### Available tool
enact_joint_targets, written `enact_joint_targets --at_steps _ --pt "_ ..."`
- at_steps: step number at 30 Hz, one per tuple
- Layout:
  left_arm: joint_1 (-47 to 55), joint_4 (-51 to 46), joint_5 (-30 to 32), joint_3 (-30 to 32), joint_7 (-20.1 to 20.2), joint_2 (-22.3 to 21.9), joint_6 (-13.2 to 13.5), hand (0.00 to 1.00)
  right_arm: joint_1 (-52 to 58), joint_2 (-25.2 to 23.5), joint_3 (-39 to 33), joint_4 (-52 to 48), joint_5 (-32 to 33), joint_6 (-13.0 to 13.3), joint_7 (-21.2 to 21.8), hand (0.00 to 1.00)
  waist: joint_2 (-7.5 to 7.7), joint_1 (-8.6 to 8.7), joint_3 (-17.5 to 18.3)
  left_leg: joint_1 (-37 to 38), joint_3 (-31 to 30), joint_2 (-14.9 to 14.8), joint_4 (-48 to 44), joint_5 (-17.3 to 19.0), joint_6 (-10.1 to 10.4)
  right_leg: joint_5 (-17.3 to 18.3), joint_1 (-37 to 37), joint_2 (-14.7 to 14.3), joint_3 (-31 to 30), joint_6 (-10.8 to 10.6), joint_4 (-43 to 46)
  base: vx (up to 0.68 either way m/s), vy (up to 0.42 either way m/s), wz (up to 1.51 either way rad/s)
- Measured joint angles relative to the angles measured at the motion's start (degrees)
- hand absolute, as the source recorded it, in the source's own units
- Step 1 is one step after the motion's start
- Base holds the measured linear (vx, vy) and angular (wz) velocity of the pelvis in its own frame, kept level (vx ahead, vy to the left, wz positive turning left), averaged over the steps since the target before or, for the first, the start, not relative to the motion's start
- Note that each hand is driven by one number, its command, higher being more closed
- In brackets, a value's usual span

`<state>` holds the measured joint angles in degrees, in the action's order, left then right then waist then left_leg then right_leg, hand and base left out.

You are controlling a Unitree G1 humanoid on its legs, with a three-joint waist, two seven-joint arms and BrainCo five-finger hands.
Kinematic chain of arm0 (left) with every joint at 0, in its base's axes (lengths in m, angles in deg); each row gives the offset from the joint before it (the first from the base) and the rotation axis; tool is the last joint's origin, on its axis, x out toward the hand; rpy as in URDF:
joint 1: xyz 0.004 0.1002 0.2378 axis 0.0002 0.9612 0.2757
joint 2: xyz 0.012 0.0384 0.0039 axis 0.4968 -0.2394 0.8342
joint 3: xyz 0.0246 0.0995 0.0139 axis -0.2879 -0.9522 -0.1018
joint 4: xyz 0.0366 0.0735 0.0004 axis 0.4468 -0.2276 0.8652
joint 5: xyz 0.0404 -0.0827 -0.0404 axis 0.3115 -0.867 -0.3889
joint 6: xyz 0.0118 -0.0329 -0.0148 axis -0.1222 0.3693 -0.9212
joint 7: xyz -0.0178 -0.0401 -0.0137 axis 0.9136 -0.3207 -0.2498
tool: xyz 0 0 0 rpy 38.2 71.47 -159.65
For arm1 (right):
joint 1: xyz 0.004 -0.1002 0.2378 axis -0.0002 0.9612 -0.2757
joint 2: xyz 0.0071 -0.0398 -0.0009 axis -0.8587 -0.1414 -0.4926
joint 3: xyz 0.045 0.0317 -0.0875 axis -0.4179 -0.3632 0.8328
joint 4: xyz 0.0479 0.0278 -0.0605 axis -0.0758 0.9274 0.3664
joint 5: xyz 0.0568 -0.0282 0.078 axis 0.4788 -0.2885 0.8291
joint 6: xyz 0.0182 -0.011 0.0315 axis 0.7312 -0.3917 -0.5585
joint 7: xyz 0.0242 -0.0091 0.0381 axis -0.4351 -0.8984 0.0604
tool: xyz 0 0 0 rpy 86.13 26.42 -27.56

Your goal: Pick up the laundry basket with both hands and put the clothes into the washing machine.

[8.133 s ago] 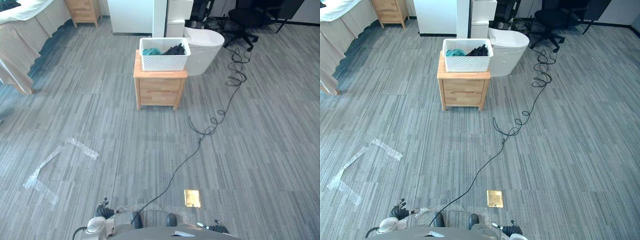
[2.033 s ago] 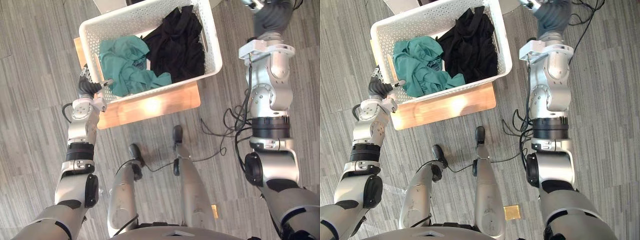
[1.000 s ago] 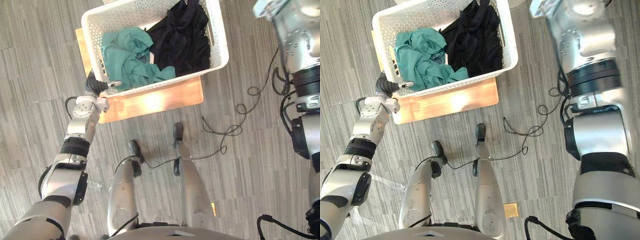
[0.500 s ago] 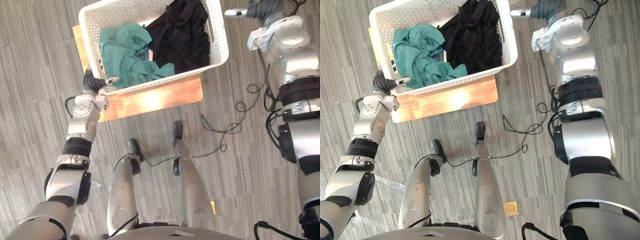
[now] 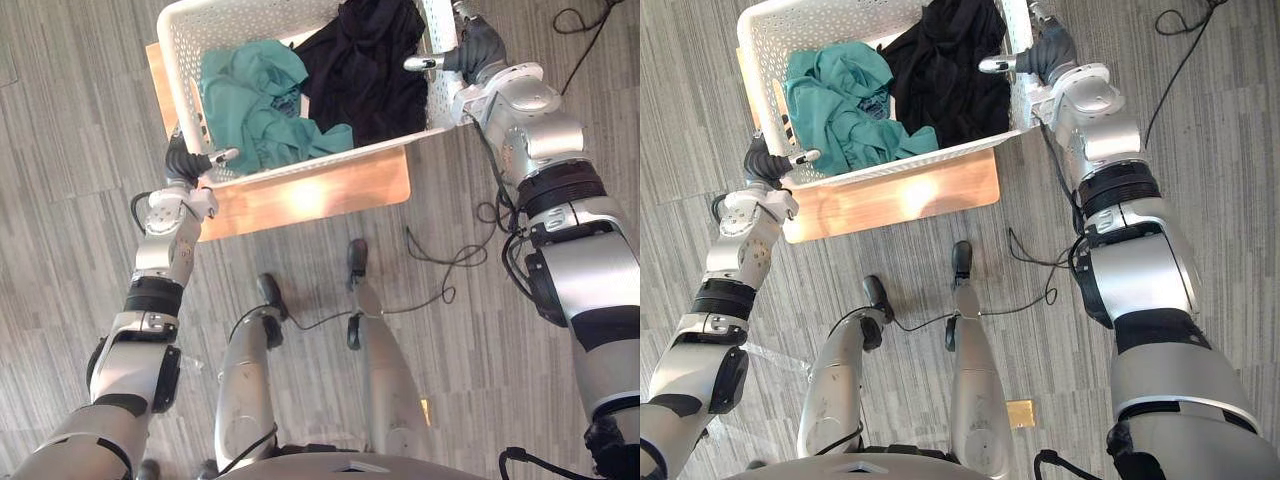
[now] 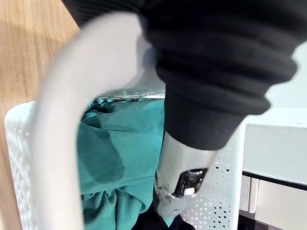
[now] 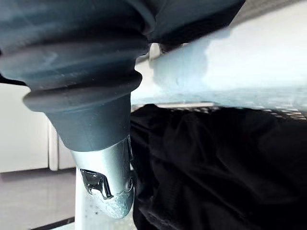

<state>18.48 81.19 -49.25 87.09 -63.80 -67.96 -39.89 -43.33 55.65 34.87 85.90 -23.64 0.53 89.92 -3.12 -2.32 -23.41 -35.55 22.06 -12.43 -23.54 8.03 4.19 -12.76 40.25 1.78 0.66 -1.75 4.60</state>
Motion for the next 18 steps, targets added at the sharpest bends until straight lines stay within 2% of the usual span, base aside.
enact_joint_targets --at_steps 5,6,7,12,14,15,16,18 --pt "0.00 -0.49 -0.10 -0.78 0.00 0.79 0.88 0.00 -0.45 0.35 1.26 -0.22 -0.25 0.01 0.00 0.00 0.00 0.12 0.00 -0.72 -0.05 -0.02 -0.25 0.01 -0.01 -0.85 0.00 0.00 -0.01 -0.07 -1.26 0.02 -0.050 0.00" --pt "0.00 -0.49 -0.05 -0.83 0.00 0.98 1.04 1.00 -0.48 0.38 1.56 -0.22 -0.91 0.01 0.05 0.00 0.00 0.18 0.00 -0.86 -0.06 -0.06 -0.33 0.00 -0.01 -1.00 0.01 -0.03 0.00 -0.07 -1.45 0.01 -0.050 0.00" --pt "0.00 -0.51 -0.03 -0.89 -0.01 1.24 1.07 1.00 -0.48 0.54 2.34 -0.21 -2.31 -0.08 0.29 1.00 0.00 0.39 0.00 -0.99 -0.16 -0.10 -0.44 0.00 -0.02 -1.07 0.01 -0.03 0.05 -0.05 -1.49 0.01 -0.061 0.01" --pt "-0.35 -0.51 0.73 -1.05 -2.48 1.72 0.74 1.00 -0.30 2.74 4.30 -1.26 -7.49 -0.73 2.42 1.00 0.00 0.78 0.00 -1.75 -0.99 -0.24 -1.22 0.01 -0.05 -1.14 -0.05 -0.02 0.52 -0.01 -1.49 0.01 -0.049 0.05" --pt "0.05 -0.88 1.71 -1.00 -3.53 1.67 -0.11 1.00 0.72 3.30 3.61 -2.77 -9.24 -1.30 2.06 1.00 0.00 0.88 0.00 -1.74 -1.19 -0.25 -1.22 0.01 -0.04 -1.14 -0.17 -0.02 0.68 0.00 -1.48 0.01 -0.049 0.04" --pt "0.44 -1.46 2.12 -0.89 -3.88 1.67 -0.45 1.00 1.75 3.80 3.27 -4.61 -10.25 -1.36 1.65 1.00 0.00 0.84 0.00 -1.74 -1.21 -0.25 -1.18 0.01 -0.04 -1.14 -0.18 -0.02 0.71 0.00 -1.48 0.03 -0.061 0.02" --pt "2.46 -3.93 3.06 -0.51 -4.07 1.72 -1.24 1.00 5.87 5.09 0.97 -10.96 -12.11 -1.47 0.63 1.00 0.01 0.85 0.00 -1.63 -1.26 -0.24 -1.07 0.00 -0.04 -1.14 -0.28 -0.02 0.95 -0.01 -1.46 0.03 -0.051 0.01" --pt "5.09 -6.47 4.20 -0.19 -4.17 1.47 -1.76 1.00 11.06 4.88 -3.54 -17.92 -14.23 -1.47 -0.73 1.00 0.02 1.02 -0.01 -1.11 -1.25 -0.20 -0.84 0.01 -0.04 -1.14 -0.64 -0.03 1.17 -0.01 -1.43 0.04 -0.049 -0.01"
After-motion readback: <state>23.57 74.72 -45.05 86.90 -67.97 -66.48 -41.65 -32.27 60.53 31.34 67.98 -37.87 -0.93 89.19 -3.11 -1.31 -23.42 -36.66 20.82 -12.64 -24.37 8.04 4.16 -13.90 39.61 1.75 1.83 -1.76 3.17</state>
